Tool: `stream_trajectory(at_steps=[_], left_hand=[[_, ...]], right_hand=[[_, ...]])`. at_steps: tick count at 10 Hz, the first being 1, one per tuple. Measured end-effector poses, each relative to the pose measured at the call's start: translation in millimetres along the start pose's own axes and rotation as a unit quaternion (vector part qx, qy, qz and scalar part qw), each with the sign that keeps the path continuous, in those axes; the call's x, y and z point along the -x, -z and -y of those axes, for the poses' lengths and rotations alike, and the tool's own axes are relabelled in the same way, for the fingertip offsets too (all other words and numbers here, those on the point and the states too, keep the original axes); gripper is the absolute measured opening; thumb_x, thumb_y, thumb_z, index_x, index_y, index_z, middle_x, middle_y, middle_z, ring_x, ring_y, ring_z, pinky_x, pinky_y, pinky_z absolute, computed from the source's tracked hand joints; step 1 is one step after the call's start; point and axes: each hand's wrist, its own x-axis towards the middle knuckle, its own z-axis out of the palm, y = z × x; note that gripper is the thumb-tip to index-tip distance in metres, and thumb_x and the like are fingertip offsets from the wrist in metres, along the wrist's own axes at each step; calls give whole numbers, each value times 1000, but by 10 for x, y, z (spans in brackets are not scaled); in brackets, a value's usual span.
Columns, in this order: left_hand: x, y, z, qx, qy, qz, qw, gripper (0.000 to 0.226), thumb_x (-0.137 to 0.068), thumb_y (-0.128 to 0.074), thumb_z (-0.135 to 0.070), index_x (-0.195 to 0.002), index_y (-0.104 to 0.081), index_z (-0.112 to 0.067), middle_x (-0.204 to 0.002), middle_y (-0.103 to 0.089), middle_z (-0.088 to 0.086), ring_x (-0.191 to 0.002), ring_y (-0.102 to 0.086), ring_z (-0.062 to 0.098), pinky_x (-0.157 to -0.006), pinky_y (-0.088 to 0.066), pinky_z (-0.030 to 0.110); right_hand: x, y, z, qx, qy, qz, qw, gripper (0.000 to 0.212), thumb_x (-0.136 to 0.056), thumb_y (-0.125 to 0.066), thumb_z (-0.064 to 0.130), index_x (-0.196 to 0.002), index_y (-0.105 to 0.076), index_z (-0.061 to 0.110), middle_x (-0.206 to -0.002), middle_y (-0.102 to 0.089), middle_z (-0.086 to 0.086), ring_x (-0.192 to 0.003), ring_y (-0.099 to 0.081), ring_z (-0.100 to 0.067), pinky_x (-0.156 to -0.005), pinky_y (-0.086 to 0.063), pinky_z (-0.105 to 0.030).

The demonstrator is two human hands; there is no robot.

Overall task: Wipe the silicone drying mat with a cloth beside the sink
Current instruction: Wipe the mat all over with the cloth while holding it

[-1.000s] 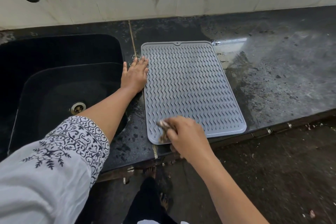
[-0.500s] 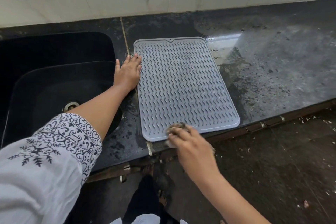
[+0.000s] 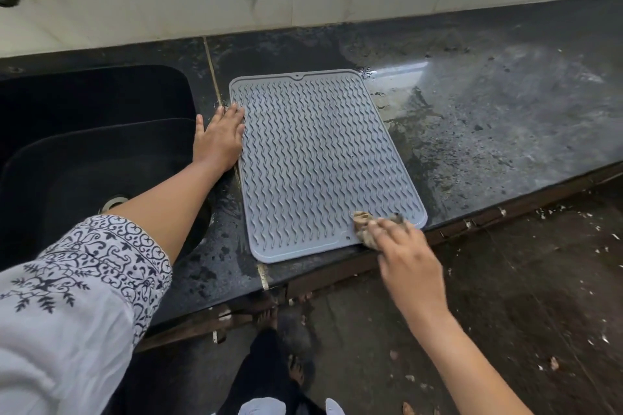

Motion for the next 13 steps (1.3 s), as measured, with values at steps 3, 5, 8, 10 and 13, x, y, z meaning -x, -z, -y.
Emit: stream_trajectory(at_steps=[3,5,8,10,13], left_hand=[[15,16,-40,7,4,4,1000,47,-103,-25,-31,-149,-26,-25,-158,-18,-8,-147,-10,14,-117,3,47],[16,46,-72,29,1,2,1000,47,-101,-32,-27,-148,-32,-21,-156,-26,-5,-146,-17,15,-117,0,45],[-372,236,-136,18,-2,-52,998,42,-92,-50,-19,-134,-50,-18,-134,-54,-1,-129,-45,15,-118,-6,45],[-495,105,-23,-18,-11,-24,999,51,-99,-37,-31,-148,-31,-15,-154,-32,-2,-143,-23,13,-119,-8,45],[-512,97,-9,-44,-11,-12,999,55,-100,-34,-34,-150,-24,-14,-157,-25,0,-145,-21,16,-118,-5,43]], right_hand=[[-10,76,-245,-27,1,28,999,55,-71,-73,2,-122,-62,17,-121,-64,-2,-99,-59,-28,-78,-57,-37],[-762,572,-200,-28,-172,33,984,31,-92,-49,15,-119,-62,18,-111,-65,-4,-92,-59,-24,-73,-45,-31],[-3071,26,1358,-165,84,-38,982,39,-92,-43,9,-128,-53,17,-132,-54,-6,-115,-45,-31,-86,-43,-39],[-3448,-616,1451,-46,233,67,969,40,-85,-38,19,-116,-63,12,-118,-64,-10,-103,-54,-39,-68,-55,-44],[-3597,-236,334,-25,-25,27,999,32,-93,-39,8,-117,-60,13,-120,-57,-11,-107,-47,-33,-77,-43,-37]])
